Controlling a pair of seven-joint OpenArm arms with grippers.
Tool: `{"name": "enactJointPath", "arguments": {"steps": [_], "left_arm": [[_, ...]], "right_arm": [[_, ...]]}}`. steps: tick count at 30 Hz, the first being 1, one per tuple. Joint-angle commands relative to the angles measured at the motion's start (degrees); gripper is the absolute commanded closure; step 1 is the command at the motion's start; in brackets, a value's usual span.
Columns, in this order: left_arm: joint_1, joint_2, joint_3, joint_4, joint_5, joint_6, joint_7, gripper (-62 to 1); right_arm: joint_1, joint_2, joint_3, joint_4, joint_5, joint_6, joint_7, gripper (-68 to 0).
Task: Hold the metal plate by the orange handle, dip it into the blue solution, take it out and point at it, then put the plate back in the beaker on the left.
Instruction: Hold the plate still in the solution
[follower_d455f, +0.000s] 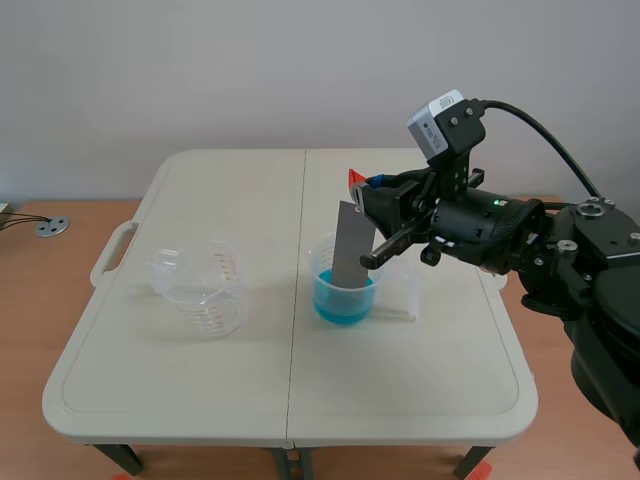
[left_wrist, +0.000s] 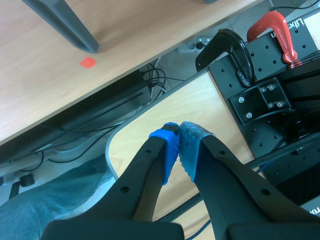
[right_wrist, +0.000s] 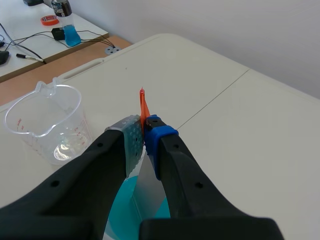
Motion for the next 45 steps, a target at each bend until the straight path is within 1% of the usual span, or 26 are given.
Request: {"name": "enactJointPath", "arguments": {"steps": [1,7,14,20,28,33,39,42,45], "left_arm": [[0.61,0.26,-0.31,1.03,0.02,-0.11,-0.81,-2.7],[0.61,0.26,-0.31,1.03,0.02,-0.11,-0.79,-2.7],[0.61,0.26,-0.31,1.03,0.02,-0.11,-0.79,-2.7],[0.61,0.26,-0.31,1.03,0.02,-0.11,-0.79,-2.7],[0.61,0.26,-0.31,1.03,0.02,-0.11,-0.76,-2.7],[0.61,0.24,-0.31,1.03,0.02,-0.11,-0.81,-2.7],[0.63,-0.42,-0.5,1.27,0.02,-0.09,-0.83,-2.7],[0.63,-1.6,-0.52,1.99,0.0,-0.07,-0.9,-2.7],[0.63,-3.13,-0.57,3.41,-0.48,0.17,-1.25,-2.7]], "right_arm": [[0.72,0.0,0.35,0.22,0.0,0.7,0.61,-1.5],[0.72,0.0,0.37,0.79,0.02,0.7,1.01,-1.5],[0.66,0.0,0.37,4.68,0.04,0.7,0.85,-1.5],[0.17,0.0,0.37,9.05,1.29,0.7,-1.84,-1.5],[-2.84,0.02,0.37,16.96,2.25,0.7,-4.83,-1.5],[-4.24,0.15,0.46,21.88,3.69,0.7,-6.69,-1.5],[-4.9,0.15,0.83,26.38,6.95,0.7,-9.53,-1.5],[-5.42,0.15,1.46,28.46,7.8,0.7,-10.49,-1.5],[-6.01,0.15,2.4,30.45,9.7,0.7,-11.26,-1.5]]}}
